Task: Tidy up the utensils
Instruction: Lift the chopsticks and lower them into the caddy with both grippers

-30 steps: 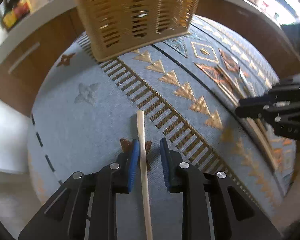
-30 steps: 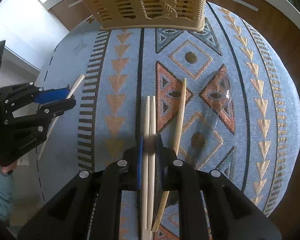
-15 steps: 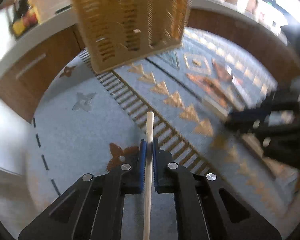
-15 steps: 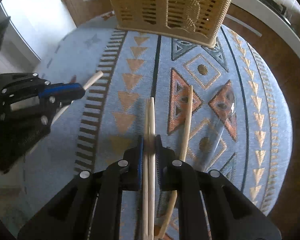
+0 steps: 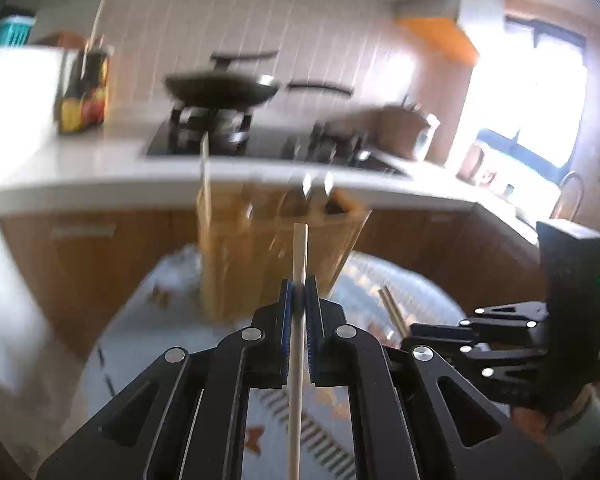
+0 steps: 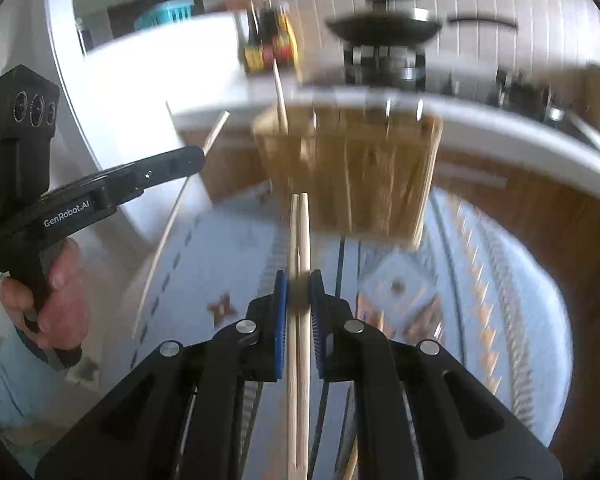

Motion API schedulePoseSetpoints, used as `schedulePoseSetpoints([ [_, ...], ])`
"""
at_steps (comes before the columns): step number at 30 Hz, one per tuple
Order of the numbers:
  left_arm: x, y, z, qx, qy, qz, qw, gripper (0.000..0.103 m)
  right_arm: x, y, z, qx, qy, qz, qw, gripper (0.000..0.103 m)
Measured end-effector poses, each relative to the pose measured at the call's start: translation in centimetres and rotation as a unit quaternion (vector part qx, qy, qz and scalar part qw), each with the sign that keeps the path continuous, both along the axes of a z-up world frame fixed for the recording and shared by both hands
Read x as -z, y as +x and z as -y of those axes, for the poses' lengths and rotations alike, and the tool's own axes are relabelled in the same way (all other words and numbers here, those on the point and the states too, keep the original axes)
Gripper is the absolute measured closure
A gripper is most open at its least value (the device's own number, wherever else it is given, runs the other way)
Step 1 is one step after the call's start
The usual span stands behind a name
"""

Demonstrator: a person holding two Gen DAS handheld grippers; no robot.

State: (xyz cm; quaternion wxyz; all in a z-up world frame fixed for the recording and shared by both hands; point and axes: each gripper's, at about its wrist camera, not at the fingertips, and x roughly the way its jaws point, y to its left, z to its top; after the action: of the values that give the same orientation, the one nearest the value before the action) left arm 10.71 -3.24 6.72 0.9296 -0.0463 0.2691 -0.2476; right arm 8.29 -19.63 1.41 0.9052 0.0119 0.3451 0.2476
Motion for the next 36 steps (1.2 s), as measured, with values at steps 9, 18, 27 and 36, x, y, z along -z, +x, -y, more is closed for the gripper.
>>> schedulePoseSetpoints([
  [9, -6.2, 0.6, 0.2, -0.047, -0.047, 0.141, 0.9878, 0.099, -7.7, 1.2, 1.7, 0.065, 0.044, 0.139, 0.987, 0.094],
  [18, -8.4, 5.6, -0.3, -0.107, -0.11, 0.181, 0.9714, 0.099, -11.9, 6.2, 3.5, 0.156, 0.06, 0.239, 0.956, 0.093],
  [27, -6.4, 11.8, -1.3, -0.141, -0.167, 0.181, 0.9589, 0.099, -11.6, 10.6, 5.4, 0.266, 0.102, 0.306, 0.909, 0.093],
  [36, -3.8, 14.3, -1.2, -0.172, -0.147, 0.188, 0.9558, 0.099, -8.6, 13.9, 5.1, 0.274, 0.101, 0.309, 0.905, 0.093],
])
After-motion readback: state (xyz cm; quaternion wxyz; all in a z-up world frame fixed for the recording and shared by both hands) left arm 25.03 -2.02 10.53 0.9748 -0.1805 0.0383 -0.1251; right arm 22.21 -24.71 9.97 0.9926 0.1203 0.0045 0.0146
